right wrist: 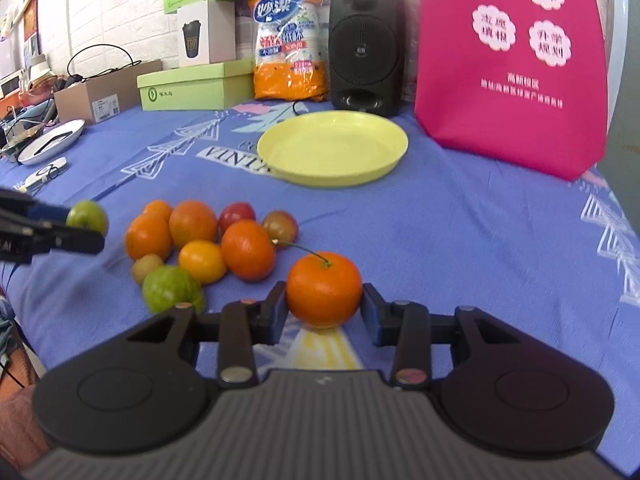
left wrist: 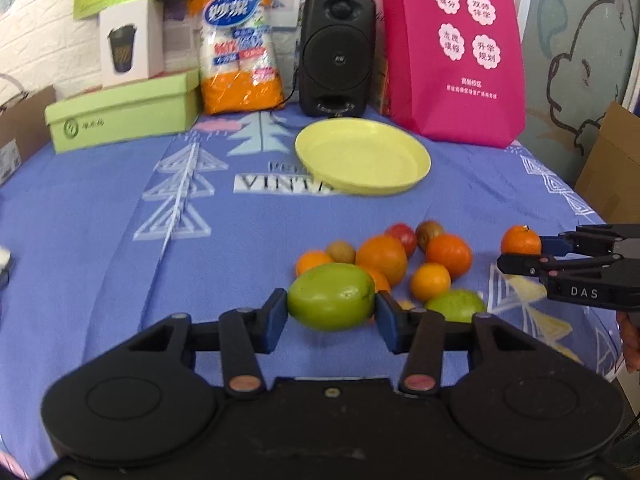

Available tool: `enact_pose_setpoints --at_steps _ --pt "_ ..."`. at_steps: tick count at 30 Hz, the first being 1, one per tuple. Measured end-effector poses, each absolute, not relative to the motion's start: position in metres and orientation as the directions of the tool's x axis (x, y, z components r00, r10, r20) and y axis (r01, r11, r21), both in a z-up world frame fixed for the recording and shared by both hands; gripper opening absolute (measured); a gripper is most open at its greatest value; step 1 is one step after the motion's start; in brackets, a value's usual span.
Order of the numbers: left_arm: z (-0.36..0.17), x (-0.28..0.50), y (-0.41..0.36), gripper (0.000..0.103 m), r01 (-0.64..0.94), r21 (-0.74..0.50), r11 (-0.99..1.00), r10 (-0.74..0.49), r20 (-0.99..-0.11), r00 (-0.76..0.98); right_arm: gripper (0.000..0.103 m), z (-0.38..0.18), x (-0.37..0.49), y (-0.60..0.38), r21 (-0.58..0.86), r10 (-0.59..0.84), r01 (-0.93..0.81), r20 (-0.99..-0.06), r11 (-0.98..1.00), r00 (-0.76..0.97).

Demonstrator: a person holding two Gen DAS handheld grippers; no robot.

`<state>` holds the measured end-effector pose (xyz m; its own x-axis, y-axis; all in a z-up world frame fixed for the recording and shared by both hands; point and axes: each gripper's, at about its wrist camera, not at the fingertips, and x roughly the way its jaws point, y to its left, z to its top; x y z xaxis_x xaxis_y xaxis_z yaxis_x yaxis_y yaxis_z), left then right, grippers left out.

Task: Organize fruits
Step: 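Place the guava on the yellow plate with the left tool while the right tool places the tangerine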

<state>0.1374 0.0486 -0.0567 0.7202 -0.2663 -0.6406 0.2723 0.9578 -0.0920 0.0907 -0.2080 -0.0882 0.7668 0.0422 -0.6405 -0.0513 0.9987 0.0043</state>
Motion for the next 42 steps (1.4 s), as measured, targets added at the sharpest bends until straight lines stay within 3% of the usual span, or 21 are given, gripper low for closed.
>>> enact_pose_setpoints --at_steps 8,17,22,34,37,42 --pt "-0.028 0.226 0.023 0.047 0.316 -0.024 0.949 -0.268 -0.593 0.759 0.038 -0.064 0.112 -0.216 -0.020 0.028 -0.051 -0.598 0.998 0.801" --pt "-0.064 0.331 -0.018 0.047 0.299 0.025 0.954 -0.206 -0.670 0.713 0.038 -0.064 0.217 -0.219 -0.036 0.032 -0.069 -0.610 0.997 0.792" --pt "-0.082 0.368 -0.027 0.047 0.291 0.032 0.956 -0.185 -0.707 0.683 0.038 -0.085 0.271 -0.222 -0.006 0.048 -0.070 -0.673 0.998 0.738" --pt "-0.099 0.370 -0.032 0.052 0.298 0.128 0.946 -0.110 -0.738 0.666 0.040 -0.110 0.302 -0.221 0.008 0.051 -0.064 -0.713 0.998 0.700" --pt "-0.103 0.364 -0.026 0.053 0.305 0.097 0.947 -0.117 -0.784 0.610 0.045 -0.111 0.296 -0.215 -0.011 0.058 -0.098 -0.733 0.995 0.677" --pt "-0.097 0.337 -0.013 0.057 0.311 0.065 0.948 -0.162 -0.742 0.650 0.048 -0.110 0.277 -0.206 -0.031 0.058 -0.113 -0.711 0.993 0.701"
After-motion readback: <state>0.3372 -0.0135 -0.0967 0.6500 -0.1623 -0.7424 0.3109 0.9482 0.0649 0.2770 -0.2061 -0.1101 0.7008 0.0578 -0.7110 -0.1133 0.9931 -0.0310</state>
